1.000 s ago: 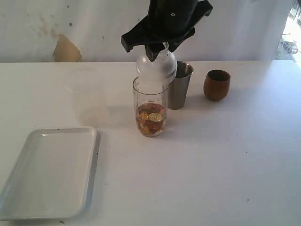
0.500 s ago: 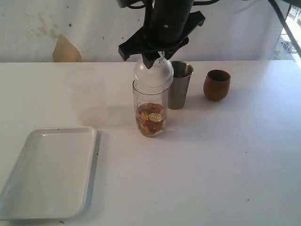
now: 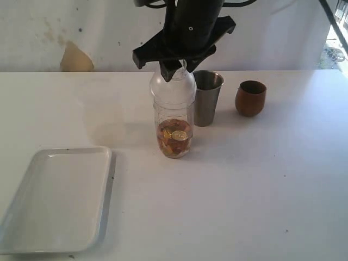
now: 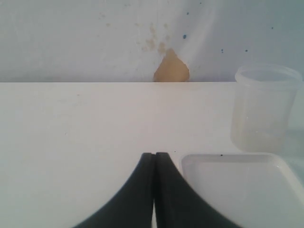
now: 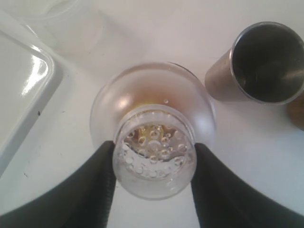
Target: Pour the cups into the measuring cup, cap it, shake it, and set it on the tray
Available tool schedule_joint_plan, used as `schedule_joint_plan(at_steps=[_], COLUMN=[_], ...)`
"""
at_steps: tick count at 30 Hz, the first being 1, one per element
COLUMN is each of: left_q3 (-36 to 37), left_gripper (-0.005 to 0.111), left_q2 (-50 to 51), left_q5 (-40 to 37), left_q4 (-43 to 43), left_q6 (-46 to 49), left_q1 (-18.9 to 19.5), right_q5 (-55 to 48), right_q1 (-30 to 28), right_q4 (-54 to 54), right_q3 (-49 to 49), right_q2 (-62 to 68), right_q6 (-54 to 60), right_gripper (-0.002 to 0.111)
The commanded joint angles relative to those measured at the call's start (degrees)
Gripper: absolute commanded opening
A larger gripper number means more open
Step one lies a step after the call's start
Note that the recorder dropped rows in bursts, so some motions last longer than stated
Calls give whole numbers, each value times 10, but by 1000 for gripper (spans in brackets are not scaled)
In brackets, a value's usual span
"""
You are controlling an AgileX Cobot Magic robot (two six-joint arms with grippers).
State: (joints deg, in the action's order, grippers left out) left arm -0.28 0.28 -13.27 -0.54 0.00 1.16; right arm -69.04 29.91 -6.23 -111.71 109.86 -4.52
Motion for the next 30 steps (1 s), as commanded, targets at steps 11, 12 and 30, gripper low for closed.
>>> schedule_joint_plan(at_steps=[11,12,30], left_q3=[3,3,3], left_gripper=[0,0,0], left_q2=[-3,-3,-3], left_q5=[-1,-1,-1], left_q4=[-1,-1,-1], left_q6=[0,0,0], left_q1=[-2,-2,-2], right_q5=[-9,-9,-9], right_q1=[-2,-2,-86], right_q4=[-30,-24,96], right_q3=[2,2,-36], right_q2=[-13,-19,-5], right_q6=[7,16,73], right_gripper=[0,0,0])
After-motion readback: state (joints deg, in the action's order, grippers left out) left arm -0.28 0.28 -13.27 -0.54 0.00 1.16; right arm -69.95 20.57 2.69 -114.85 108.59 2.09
